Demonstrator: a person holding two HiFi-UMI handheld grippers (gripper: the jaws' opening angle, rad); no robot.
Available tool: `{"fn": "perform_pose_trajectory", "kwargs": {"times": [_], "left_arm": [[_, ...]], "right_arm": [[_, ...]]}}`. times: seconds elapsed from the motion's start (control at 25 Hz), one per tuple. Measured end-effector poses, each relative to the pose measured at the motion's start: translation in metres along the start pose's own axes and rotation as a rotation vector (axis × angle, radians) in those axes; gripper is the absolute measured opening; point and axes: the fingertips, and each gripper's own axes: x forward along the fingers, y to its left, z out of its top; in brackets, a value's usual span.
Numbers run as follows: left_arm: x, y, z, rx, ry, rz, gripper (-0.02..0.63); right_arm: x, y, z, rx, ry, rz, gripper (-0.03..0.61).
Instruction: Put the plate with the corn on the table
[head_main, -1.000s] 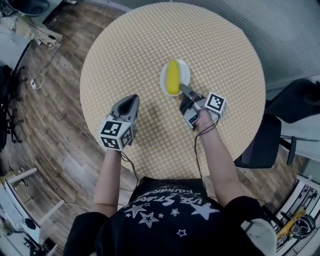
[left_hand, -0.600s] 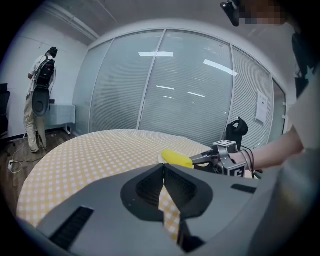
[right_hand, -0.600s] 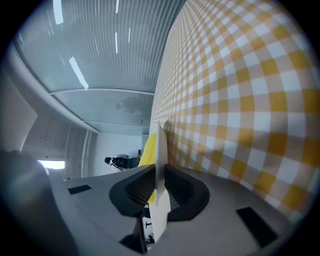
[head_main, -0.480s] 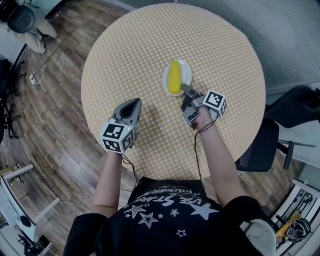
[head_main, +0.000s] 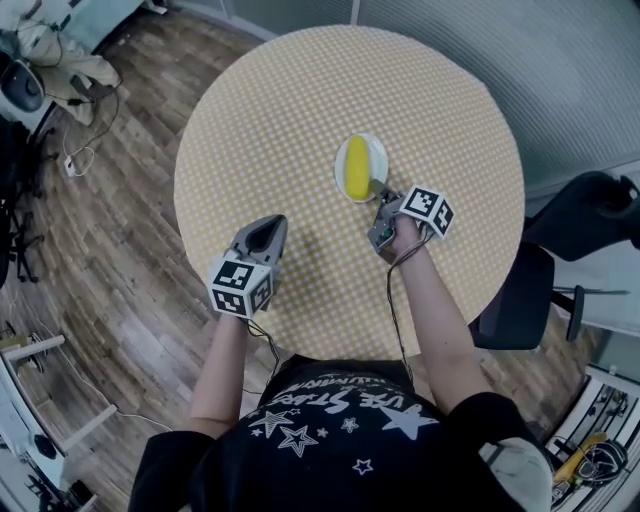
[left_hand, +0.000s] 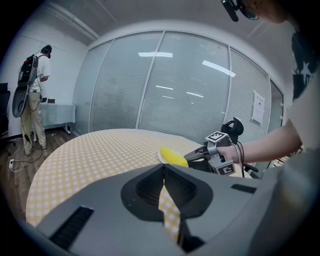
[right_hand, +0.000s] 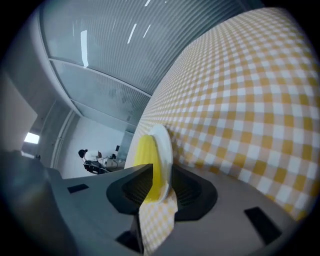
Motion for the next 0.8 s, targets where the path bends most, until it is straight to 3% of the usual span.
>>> {"fn": "perform_pose_trajectory", "kwargs": {"times": [0.16, 0.32, 0.48, 0.64, 0.8], "left_arm": [[-0.013, -0.002, 0.003, 0.007, -0.010, -0.003, 0.008], [-0.030, -0.011, 0.008, 0.010, -0.044, -0.012, 0.008], [-0.049, -0.020, 0.021, 0.005, -0.096, -0.026, 0.008], [-0.080, -0.034, 0.039, 0.021, -0.162, -0.041, 0.008], [-0.117, -0.061, 0.060, 0.059, -0.242, -0.073, 0.008]], "right_arm": [[-0.017, 0.005, -0.003, -0.062, -0.012, -0.023, 0.113], [-0.047, 0.021, -0.004, -0.100, -0.055, 0.021, 0.112], [-0.081, 0.058, -0.001, -0.211, -0.114, 0.084, 0.112], [-0.120, 0.108, -0.008, -0.410, -0.186, 0.134, 0.112], [-0.162, 0.149, -0.037, -0.737, -0.221, 0.153, 0.112]]}}
